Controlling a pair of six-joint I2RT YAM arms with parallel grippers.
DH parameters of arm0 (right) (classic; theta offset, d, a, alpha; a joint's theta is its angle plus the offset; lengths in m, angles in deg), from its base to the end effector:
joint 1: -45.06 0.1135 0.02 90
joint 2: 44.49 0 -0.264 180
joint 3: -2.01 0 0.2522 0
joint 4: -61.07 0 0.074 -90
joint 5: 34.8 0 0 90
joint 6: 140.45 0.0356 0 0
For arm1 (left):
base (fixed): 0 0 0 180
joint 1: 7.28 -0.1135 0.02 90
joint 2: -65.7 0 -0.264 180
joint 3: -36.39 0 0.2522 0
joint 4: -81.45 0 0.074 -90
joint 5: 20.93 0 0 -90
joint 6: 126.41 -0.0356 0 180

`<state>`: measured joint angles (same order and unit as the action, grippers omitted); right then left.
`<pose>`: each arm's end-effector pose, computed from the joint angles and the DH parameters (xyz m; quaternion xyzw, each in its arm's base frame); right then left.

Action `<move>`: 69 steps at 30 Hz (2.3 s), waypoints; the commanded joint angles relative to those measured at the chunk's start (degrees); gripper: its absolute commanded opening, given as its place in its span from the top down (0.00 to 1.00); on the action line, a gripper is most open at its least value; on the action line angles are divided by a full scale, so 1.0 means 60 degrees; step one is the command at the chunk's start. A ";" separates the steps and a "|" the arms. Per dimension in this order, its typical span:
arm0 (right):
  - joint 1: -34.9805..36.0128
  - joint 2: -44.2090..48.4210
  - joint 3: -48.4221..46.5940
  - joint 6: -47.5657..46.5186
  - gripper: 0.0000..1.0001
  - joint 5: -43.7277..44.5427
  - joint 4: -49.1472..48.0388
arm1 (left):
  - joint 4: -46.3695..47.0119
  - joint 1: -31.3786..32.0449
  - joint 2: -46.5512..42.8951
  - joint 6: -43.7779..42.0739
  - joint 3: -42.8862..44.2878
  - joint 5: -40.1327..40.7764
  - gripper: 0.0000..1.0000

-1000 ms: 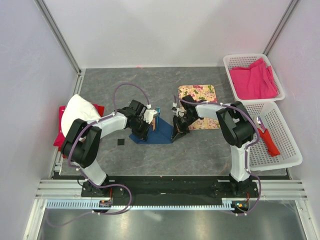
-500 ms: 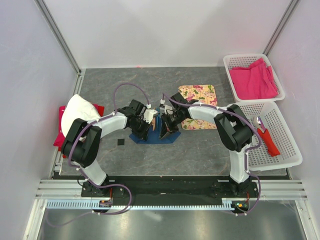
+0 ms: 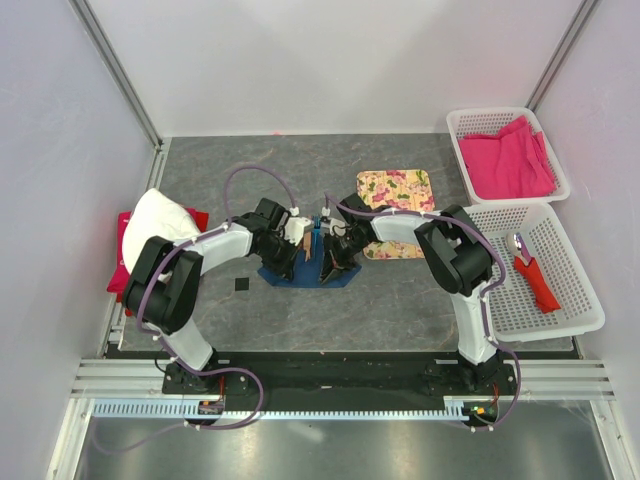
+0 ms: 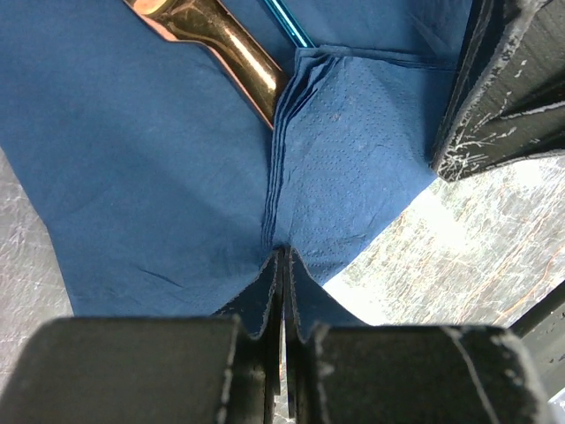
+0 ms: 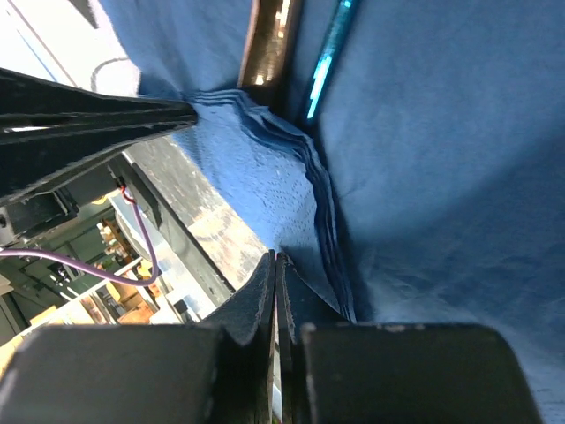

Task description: Place the utensils on the paper napkin and roll it up

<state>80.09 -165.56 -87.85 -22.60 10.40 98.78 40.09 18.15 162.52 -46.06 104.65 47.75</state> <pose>0.3194 0.2545 0.1163 0.1265 -0.9028 -0.4079 0.0511 0.2741 -0.1447 0.1544 0.3224 0.9130 -0.2039 0.1447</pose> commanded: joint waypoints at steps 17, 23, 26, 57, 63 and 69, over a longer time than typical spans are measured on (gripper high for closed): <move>-0.0037 -0.0270 -0.0003 -0.0073 0.96 0.0362 -0.0153 | -0.0235 0.0068 -0.1416 0.0700 -0.0089 -0.1836 0.92; -0.0051 -0.0343 -0.0018 -0.0058 0.96 0.0376 -0.0153 | -0.0059 0.0171 -0.0640 0.1051 0.0100 -0.1823 0.92; -0.0066 -0.0372 -0.0018 -0.0058 0.96 0.0420 -0.0138 | -0.0044 0.0171 -0.0317 0.1213 0.0204 -0.1574 0.92; -0.0183 -0.0563 -0.0222 -0.0571 0.97 0.0962 0.0272 | -0.1787 -0.0679 0.0197 -0.0252 0.0658 0.0448 0.92; -0.0183 -0.0767 -0.0617 -0.0833 0.97 0.1035 0.0447 | -0.1905 -0.0752 0.0022 -0.0603 0.0600 0.0214 0.91; -0.0183 -0.0739 -0.0896 -0.1243 0.96 0.1035 0.0755 | -0.0925 -0.1060 -0.1338 -0.0428 0.0249 -0.1791 0.88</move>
<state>79.35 -168.36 -91.57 -25.87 11.76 102.41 30.23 12.78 161.84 -47.08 106.53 45.72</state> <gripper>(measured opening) 0.039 0.100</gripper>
